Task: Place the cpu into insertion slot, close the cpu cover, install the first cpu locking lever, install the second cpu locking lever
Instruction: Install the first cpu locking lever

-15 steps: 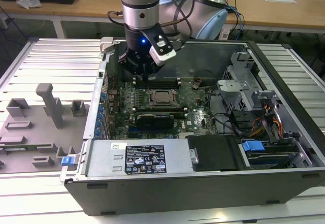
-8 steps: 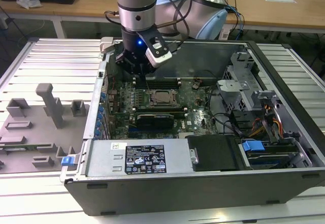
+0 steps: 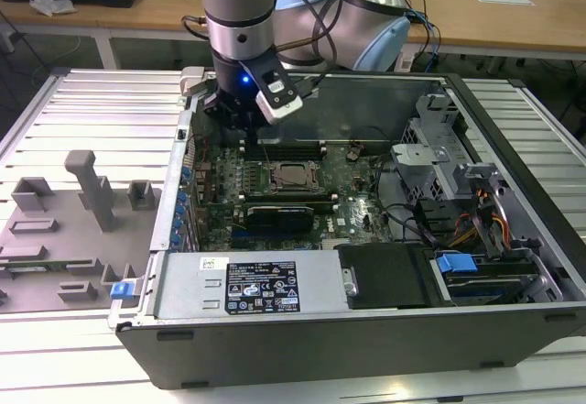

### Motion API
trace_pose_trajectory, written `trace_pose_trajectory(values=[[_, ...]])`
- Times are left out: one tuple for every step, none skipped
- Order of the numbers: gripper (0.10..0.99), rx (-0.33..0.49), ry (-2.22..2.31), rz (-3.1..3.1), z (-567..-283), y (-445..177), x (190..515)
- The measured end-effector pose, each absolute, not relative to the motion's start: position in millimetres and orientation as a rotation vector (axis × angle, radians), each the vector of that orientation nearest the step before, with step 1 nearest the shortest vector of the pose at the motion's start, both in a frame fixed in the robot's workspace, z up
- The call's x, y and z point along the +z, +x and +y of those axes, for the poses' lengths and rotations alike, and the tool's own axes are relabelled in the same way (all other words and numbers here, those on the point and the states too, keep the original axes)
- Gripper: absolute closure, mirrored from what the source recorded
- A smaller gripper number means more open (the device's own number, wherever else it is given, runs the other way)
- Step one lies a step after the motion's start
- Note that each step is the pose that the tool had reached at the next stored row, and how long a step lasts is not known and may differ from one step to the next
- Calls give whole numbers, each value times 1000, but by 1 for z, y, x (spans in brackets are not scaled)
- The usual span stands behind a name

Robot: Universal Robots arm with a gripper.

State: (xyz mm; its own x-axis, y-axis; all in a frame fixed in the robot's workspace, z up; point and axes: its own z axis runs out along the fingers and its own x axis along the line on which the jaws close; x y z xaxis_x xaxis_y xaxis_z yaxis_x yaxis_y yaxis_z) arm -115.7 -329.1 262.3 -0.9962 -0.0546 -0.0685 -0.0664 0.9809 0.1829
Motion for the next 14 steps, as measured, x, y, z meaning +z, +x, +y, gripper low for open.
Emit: trace_pose_trajectory(values=[[980, 319, -93, 3060, -329, -116, 262], [980, 359, -91, 3054, -329, -117, 262], [980, 382, -90, 3051, -330, -117, 261], [980, 394, -90, 3050, -330, -117, 260], [980, 406, -90, 3048, -330, -117, 259], [980, 421, -89, 3046, -330, -117, 257], [980, 425, -89, 3045, -330, -116, 255], [980, 425, -89, 3045, -330, -115, 254], [980, 425, -89, 3045, -330, -114, 254], [980, 425, -89, 3045, -330, -113, 254], [980, 425, -89, 3045, -330, -111, 253], [980, 425, -89, 3045, -330, -109, 253], [980, 425, -89, 3045, -330, -106, 253], [980, 425, -89, 3045, -330, -103, 253]])
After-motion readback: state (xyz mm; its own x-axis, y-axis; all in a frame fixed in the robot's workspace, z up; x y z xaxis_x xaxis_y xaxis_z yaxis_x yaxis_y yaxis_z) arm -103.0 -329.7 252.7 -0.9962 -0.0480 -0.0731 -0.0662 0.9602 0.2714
